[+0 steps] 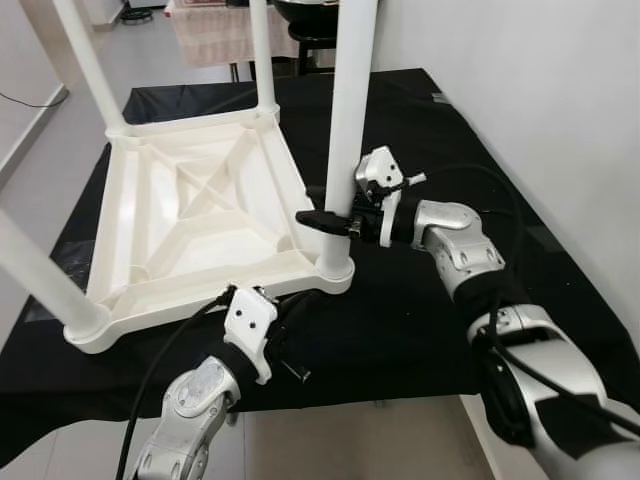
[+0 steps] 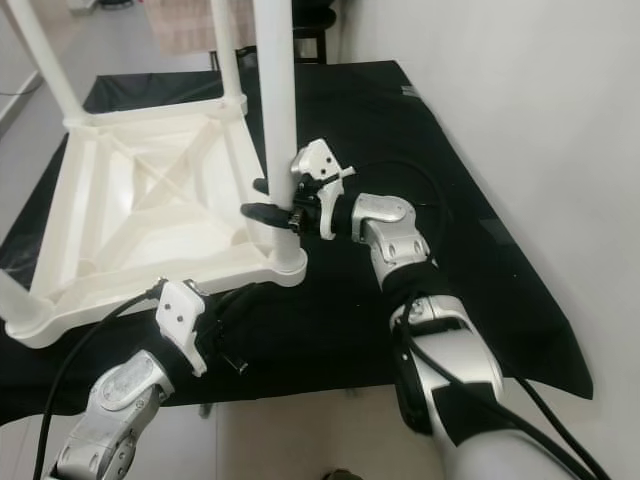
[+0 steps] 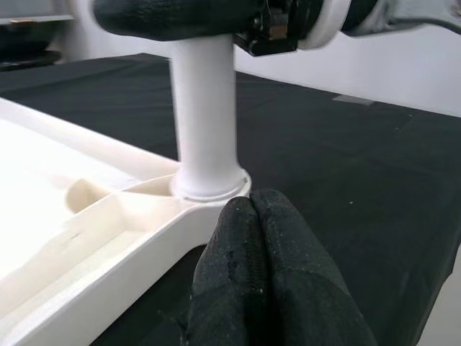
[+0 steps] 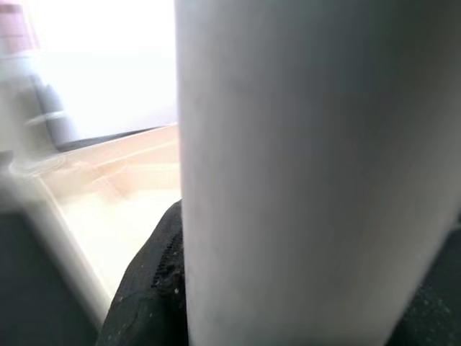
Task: Building children table
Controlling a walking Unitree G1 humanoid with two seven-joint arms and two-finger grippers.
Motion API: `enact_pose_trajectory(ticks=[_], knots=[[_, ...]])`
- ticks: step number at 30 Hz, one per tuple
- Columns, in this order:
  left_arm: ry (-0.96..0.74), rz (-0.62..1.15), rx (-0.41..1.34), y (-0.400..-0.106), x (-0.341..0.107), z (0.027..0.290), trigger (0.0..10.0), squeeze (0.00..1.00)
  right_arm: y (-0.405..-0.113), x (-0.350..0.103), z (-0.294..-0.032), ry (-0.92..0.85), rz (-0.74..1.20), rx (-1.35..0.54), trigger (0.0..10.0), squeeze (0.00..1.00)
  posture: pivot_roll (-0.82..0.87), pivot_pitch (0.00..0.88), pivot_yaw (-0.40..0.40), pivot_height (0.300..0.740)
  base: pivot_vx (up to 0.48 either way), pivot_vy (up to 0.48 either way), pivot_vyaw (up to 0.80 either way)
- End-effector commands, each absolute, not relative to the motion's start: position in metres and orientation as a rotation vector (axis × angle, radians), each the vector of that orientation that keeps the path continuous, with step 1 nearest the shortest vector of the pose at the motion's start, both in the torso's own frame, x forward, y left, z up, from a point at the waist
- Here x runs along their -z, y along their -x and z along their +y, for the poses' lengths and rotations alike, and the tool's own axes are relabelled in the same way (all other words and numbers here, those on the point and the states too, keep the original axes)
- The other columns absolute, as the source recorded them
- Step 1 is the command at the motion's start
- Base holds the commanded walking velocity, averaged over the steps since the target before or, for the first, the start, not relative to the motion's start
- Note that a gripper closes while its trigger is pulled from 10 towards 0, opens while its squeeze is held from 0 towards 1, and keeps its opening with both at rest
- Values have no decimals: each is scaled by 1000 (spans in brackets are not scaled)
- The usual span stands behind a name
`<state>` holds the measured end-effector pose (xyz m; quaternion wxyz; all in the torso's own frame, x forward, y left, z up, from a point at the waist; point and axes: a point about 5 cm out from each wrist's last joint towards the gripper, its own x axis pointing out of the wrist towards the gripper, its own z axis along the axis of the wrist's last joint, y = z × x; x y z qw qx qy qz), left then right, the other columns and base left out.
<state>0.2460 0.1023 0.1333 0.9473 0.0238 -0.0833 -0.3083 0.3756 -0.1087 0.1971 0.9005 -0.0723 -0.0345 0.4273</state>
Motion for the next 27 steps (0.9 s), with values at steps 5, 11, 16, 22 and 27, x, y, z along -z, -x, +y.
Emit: enact_pose_trajectory(ticks=[5, 11, 16, 22, 27], knots=[[-51, -155, 626, -245, -132, 107, 10000, 0, -331, -133, -97, 58, 185, -432, 0, 0, 26, 120, -4, 740, 0, 0, 0], [-59, -151, 624, -245, -131, 108, 10000, 0, -336, -147, -77, 190, 71, -536, 0, 0, 31, 111, -1, 740, 0, 0, 0], [-76, -156, 608, -246, -132, 109, 10000, 0, -340, -147, -74, 178, 87, -507, 10000, 0, 45, 109, 8, 740, 0, 0, 0], [-69, -153, 616, -247, -132, 109, 10000, 0, -341, -165, -76, 105, 47, -541, 10000, 1000, 43, 107, 8, 740, 0, 0, 0], [-65, -154, 618, -248, -132, 107, 10000, 0, -354, -188, -80, 122, -40, -723, 10000, 0, 51, 106, -11, 740, 0, 0, 0]])
